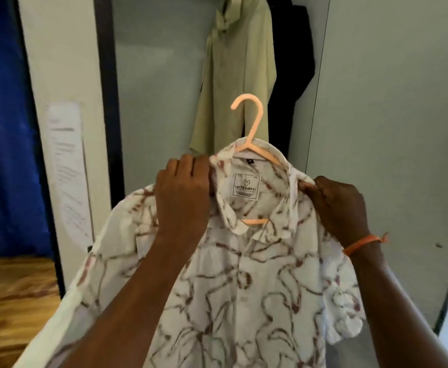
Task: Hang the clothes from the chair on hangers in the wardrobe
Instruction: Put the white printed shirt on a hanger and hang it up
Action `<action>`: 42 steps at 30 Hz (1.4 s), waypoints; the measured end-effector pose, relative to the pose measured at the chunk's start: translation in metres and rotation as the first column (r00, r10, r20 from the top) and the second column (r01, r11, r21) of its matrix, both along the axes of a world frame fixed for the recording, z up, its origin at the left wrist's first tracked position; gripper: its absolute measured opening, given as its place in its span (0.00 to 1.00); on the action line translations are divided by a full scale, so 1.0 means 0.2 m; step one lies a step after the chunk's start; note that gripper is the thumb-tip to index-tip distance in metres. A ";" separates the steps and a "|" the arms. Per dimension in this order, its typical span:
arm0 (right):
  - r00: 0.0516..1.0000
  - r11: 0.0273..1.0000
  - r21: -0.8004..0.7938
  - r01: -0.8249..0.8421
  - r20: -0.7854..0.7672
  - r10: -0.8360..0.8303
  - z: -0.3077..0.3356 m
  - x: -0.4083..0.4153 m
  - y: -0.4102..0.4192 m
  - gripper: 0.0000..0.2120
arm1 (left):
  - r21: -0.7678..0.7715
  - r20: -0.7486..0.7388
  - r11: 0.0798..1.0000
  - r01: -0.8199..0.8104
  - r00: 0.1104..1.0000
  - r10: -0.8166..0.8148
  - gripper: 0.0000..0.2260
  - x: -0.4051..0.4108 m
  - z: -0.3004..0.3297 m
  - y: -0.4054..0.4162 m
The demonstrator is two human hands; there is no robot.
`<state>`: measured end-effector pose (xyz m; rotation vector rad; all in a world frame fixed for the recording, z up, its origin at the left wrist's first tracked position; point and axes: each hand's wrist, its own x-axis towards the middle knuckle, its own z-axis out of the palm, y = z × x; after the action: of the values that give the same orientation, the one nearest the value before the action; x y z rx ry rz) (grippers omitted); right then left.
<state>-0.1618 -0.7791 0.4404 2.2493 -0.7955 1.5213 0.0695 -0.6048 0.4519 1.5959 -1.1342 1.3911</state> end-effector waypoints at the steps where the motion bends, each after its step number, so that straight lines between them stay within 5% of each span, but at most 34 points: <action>1: 1.000 1.000 -0.001 0.004 0.011 -0.004 0.01 0.01 -0.07 0.21 | -0.019 0.004 1.000 -0.019 1.000 0.020 0.07 0.00 0.04 -0.07; 9: 0.993 0.996 -0.048 0.073 0.100 -0.068 0.24 0.12 -0.48 0.23 | -0.052 -0.040 0.998 -0.044 0.998 0.041 0.07 0.17 0.27 -0.69; 12: 0.990 0.992 -0.059 0.113 0.088 -0.108 0.39 0.25 -0.57 0.22 | -0.095 -0.192 0.993 -0.066 0.980 0.047 0.12 0.31 0.39 -0.88; 16: 0.985 0.980 -0.118 0.157 0.088 -0.147 0.70 0.48 -0.66 0.23 | -0.176 -0.586 0.982 -0.066 0.809 -0.051 0.14 0.42 0.56 -1.13; 19: 0.975 0.964 -0.162 0.212 0.101 -0.198 0.98 0.68 -0.76 0.21 | -0.281 -0.686 0.954 0.102 0.674 -0.274 0.13 0.54 0.68 -1.36; 26: 0.970 0.922 -0.301 0.244 0.078 -0.232 1.53 1.13 -1.00 0.14 | -0.466 -0.556 0.820 0.331 0.612 -0.563 0.12 0.82 1.09 -1.79; 33: 0.972 0.924 -0.314 0.217 0.155 -0.175 1.92 1.47 -1.20 0.16 | -0.480 -0.509 0.772 0.417 0.584 -0.632 0.17 1.04 1.42 -1.99; 42: 0.956 0.925 -0.273 0.265 0.197 -0.216 2.23 1.72 -1.48 0.18 | -0.359 -0.380 0.827 0.433 0.742 -0.553 0.22 1.28 1.53 -2.04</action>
<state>0.1817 -1.0755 0.8857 1.7592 -0.7951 1.5986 0.3255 -1.0128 0.7574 1.2231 -0.9447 0.6978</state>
